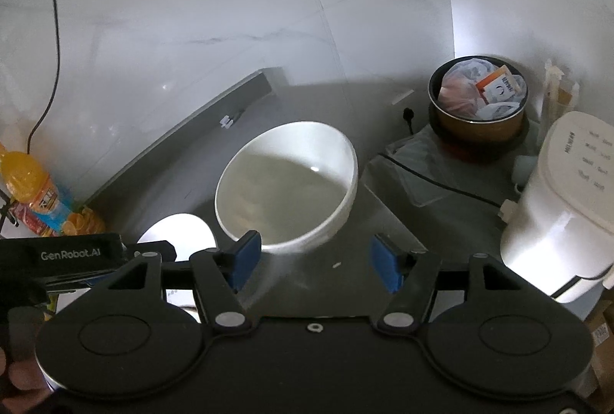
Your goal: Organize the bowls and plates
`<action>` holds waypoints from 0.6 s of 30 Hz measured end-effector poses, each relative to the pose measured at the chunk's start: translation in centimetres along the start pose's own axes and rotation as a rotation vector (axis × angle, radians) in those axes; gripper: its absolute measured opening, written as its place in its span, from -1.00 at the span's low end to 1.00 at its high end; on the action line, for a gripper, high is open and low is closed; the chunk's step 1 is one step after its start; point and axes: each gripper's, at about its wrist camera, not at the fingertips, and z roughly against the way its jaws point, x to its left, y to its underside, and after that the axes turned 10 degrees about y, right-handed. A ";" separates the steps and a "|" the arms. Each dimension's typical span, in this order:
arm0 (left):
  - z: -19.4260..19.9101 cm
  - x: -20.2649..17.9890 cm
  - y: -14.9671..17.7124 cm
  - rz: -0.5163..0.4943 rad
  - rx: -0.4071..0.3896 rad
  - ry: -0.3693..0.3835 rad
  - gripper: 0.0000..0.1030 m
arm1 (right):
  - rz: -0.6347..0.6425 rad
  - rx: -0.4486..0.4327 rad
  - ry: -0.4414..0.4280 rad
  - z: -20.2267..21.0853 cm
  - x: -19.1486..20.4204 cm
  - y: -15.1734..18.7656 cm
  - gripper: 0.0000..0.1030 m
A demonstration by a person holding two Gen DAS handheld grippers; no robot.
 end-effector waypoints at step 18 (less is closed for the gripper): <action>-6.6 0.1 -2.5 0.086 0.030 -0.037 0.08 | -0.001 0.096 -0.014 -7.6 -0.5 -2.7 0.22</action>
